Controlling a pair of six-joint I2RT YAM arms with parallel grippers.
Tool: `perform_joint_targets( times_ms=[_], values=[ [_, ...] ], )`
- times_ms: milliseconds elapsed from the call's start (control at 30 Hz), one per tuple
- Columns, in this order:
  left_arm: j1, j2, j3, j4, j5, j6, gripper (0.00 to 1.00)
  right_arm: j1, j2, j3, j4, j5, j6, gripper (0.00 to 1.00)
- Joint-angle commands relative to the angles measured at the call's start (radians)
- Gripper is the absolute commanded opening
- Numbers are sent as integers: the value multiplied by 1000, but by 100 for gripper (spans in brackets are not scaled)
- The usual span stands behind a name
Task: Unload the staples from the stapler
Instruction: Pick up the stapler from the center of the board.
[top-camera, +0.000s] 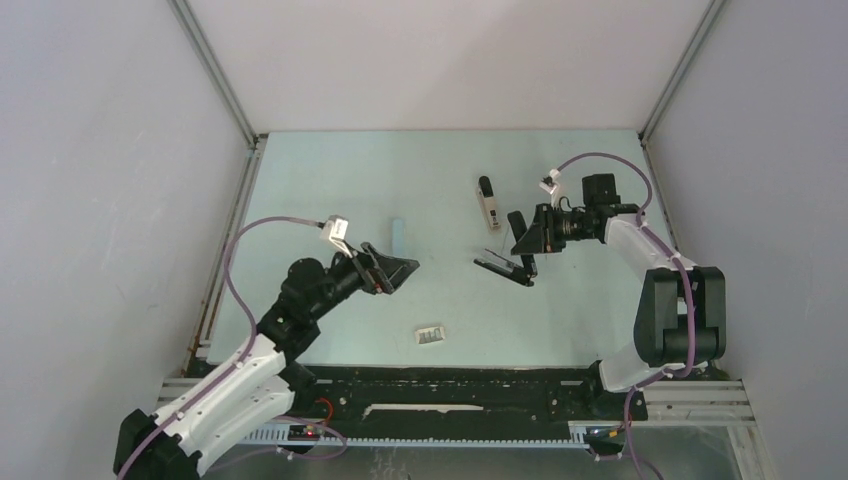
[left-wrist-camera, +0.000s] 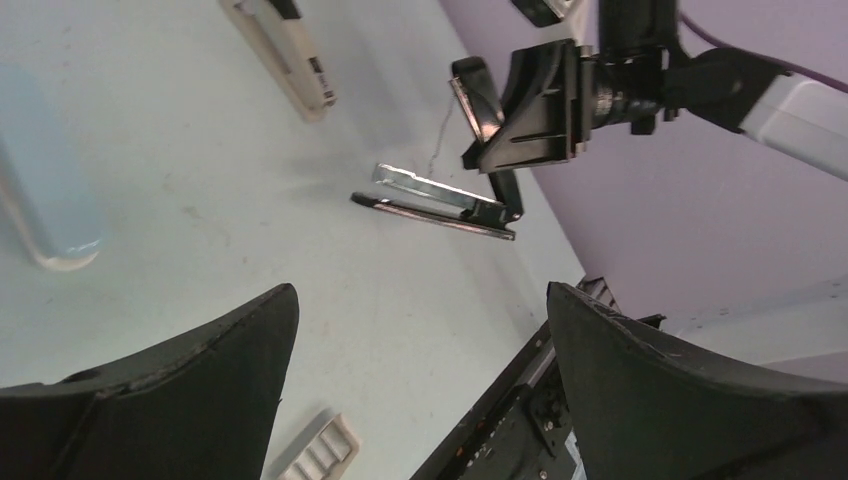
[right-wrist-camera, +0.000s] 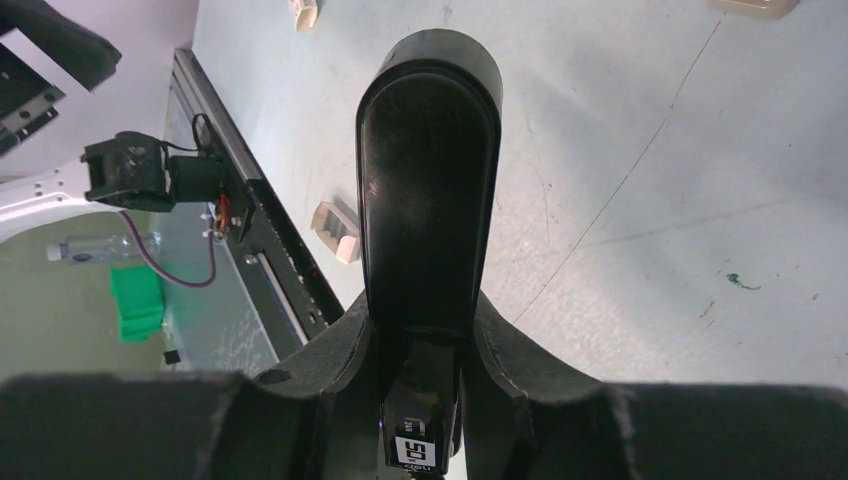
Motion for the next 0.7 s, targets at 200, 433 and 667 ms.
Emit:
perform_joint_targets(
  times_ms=[200,433,667],
  values=[
    [-313,61,-29,273,-371,234,100,-20,-34,-23,89,-86,216,0],
    [-558,194,-169,716,-532,817,100,-19,-96,-81,161,-34,411,0],
    [-669,554,-187,1084,-597,1423,100,-19,-137,-99,172,-19,566,0]
  ],
)
